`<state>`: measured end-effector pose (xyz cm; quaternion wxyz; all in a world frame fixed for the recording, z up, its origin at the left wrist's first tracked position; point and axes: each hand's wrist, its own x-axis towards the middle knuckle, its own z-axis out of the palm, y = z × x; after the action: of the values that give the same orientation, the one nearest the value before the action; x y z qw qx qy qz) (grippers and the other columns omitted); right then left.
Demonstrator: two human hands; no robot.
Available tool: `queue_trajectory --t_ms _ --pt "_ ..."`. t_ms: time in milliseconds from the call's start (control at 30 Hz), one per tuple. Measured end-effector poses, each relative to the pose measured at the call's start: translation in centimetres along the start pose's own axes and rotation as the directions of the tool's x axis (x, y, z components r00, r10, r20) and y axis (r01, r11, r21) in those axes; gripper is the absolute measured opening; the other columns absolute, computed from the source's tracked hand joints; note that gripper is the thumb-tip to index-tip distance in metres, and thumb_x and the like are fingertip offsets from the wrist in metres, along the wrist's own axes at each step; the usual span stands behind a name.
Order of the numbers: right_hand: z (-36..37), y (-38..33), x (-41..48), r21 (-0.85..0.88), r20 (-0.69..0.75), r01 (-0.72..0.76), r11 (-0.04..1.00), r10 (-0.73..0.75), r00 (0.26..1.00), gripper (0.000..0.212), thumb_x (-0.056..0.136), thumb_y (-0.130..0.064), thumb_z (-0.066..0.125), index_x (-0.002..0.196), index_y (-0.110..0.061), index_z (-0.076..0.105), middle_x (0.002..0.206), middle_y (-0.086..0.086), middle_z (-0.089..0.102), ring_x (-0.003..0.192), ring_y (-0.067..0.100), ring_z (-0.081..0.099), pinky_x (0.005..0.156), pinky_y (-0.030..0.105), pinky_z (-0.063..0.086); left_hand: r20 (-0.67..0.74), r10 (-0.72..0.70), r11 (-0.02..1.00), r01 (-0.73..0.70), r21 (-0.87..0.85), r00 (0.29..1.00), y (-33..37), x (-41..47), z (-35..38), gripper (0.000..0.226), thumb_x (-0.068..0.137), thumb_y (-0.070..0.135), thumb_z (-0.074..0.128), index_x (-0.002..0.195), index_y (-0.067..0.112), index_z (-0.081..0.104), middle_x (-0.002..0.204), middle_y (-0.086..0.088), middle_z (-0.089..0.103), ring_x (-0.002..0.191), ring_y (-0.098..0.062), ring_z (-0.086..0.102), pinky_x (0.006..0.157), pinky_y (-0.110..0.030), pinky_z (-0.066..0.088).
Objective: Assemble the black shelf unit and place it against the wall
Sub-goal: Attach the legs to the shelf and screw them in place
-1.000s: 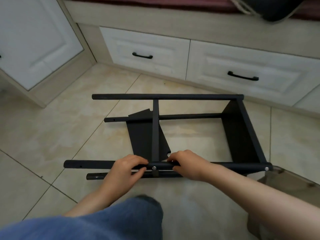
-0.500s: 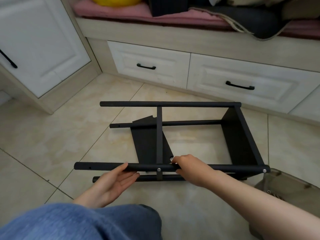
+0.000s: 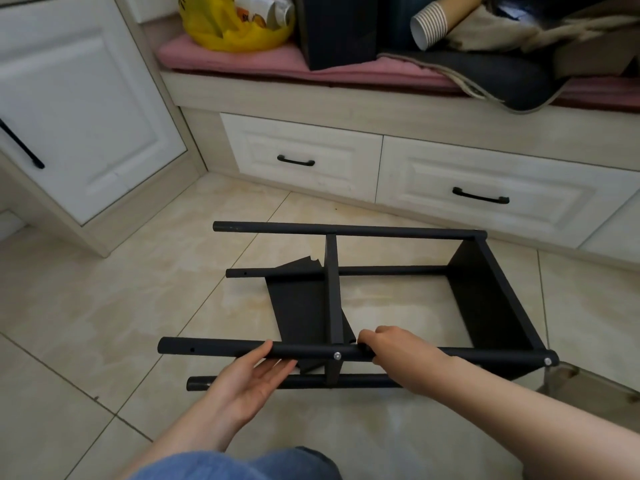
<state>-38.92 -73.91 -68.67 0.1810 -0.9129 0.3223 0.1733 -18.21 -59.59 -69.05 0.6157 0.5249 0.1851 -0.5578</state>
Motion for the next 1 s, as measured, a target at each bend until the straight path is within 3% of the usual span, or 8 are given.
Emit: queue_trajectory --t_ms 100,233,400,567,733,1000 --pt "-0.4 -0.4 -0.2 -0.046 -0.022 -0.011 0.999 0.010 1.000 0.042 0.092 0.004 0.053 0.128 -0.017 0.046 0.112 0.007 0.052 0.093 0.024 0.050 0.078 0.036 0.052 0.009 0.016 1.000 -0.016 0.008 1.000 0.2 -0.2 0.2 0.029 0.097 0.002 0.059 0.124 -0.007 0.055 0.120 -0.037 0.061 0.109 -0.047 0.062 0.100 -0.053 0.048" --pt "-2.0 -0.1 -0.7 -0.086 -0.096 -0.041 0.995 0.033 0.995 0.050 0.089 0.005 0.056 0.132 -0.019 0.045 0.117 0.006 0.048 0.103 0.026 0.050 0.084 0.041 0.054 0.047 0.074 0.997 -0.074 -0.010 0.996 1.1 -0.9 1.8 0.026 0.097 0.004 0.060 0.121 -0.005 0.057 0.113 -0.034 0.065 0.110 -0.045 0.064 0.092 -0.050 0.051" --pt "-4.7 0.5 -1.7 -0.069 -0.216 -0.074 0.995 0.058 0.975 0.044 0.093 0.001 0.055 0.129 -0.022 0.048 0.115 0.003 0.049 0.103 0.024 0.049 0.083 0.041 0.055 0.144 0.173 0.978 -0.187 0.089 0.974 3.3 -2.7 5.0 0.026 0.098 0.008 0.059 0.123 0.001 0.055 0.115 -0.032 0.064 0.102 -0.043 0.068 0.077 -0.049 0.054" --pt "-6.9 1.2 -3.1 0.032 -0.327 -0.077 0.997 0.083 0.942 0.037 0.095 -0.003 0.054 0.125 -0.025 0.051 0.109 0.001 0.051 0.095 0.020 0.051 0.083 0.036 0.054 0.293 0.264 0.920 -0.331 0.210 0.919 5.6 -5.3 8.5 0.019 0.097 0.008 0.059 0.116 0.005 0.055 0.103 -0.028 0.073 0.091 -0.039 0.075 0.068 -0.044 0.062" --pt "-8.8 1.8 -4.6 0.164 -0.404 -0.068 0.984 0.130 0.906 0.026 0.098 -0.016 0.056 0.120 -0.028 0.054 0.105 -0.004 0.054 0.089 0.015 0.058 0.081 0.033 0.057 0.390 0.339 0.827 -0.469 0.311 0.856 7.3 -8.8 12.6 0.025 0.097 0.009 0.062 0.120 0.008 0.055 0.108 -0.025 0.073 0.098 -0.039 0.073 0.079 -0.045 0.059" --pt "-10.9 2.2 -7.7 0.374 -0.370 -0.038 0.927 0.186 0.910 0.019 0.099 -0.020 0.055 0.117 -0.025 0.053 0.105 -0.008 0.054 0.092 0.012 0.058 0.081 0.028 0.055 0.481 0.391 0.640 -0.607 0.470 0.785 7.5 -15.0 18.1 0.018 0.098 0.013 0.065 0.113 0.017 0.057 0.108 -0.021 0.071 0.094 -0.035 0.072 0.080 -0.041 0.058"
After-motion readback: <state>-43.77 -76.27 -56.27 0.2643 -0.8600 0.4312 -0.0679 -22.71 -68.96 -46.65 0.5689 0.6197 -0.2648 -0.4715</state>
